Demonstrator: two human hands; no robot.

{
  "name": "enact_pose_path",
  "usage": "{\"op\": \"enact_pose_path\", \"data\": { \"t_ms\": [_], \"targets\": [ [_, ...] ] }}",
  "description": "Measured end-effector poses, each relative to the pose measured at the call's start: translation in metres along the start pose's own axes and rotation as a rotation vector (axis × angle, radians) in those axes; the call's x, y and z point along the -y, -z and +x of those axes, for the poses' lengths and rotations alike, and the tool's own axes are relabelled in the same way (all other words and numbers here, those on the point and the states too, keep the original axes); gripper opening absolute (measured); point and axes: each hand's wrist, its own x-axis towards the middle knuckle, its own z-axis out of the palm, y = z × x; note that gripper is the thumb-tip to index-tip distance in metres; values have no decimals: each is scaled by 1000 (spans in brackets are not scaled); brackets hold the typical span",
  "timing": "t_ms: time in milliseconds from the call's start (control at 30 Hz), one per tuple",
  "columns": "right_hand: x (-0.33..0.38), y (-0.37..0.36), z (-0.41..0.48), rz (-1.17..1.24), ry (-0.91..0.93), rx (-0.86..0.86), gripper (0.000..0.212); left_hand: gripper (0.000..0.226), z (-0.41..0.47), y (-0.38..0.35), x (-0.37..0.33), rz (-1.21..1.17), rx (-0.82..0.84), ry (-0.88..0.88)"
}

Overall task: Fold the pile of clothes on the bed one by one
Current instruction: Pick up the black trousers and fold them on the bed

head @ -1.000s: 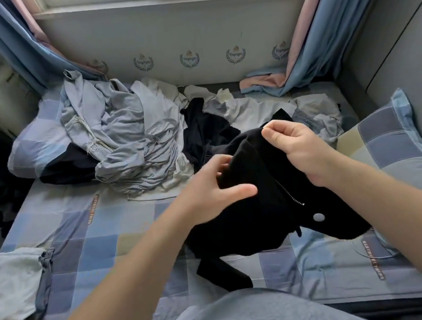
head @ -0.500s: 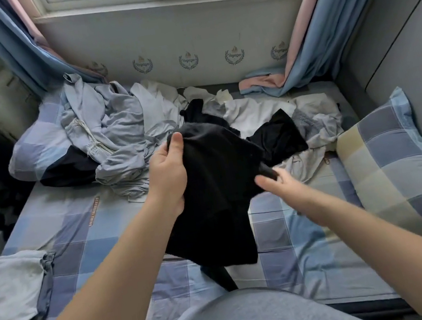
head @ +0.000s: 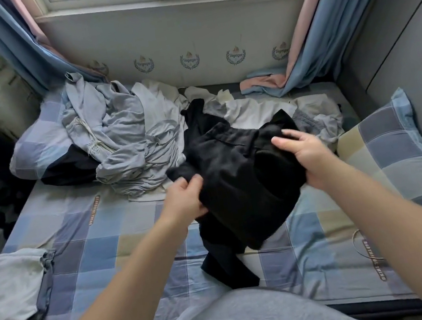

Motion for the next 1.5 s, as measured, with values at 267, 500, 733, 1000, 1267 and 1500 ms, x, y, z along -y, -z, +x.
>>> {"op": "enact_pose_path", "data": {
  "t_ms": [267,500,733,1000,1267,1500],
  "targets": [
    [66,-1,-30,-773,215,509,28,51,1,-1,-7,593,30,-458],
    [81,-8,-49,-1056,305,734,43,105,-1,-9,-58,747,544,-573],
    [92,15,-47,-1138,396,585,37,22,0,-29,-63,769,624,-517],
    [74,30,-31,-1018,403,377,20,24,20,-6,-45,941,450,-420],
    [70,15,-5,-1195,391,281,18,30,20,2,-65,788,211,-553],
    [60,-53,-2,-1157,518,383,17,22,10,9,-138,760,150,-658]
  ]
}}
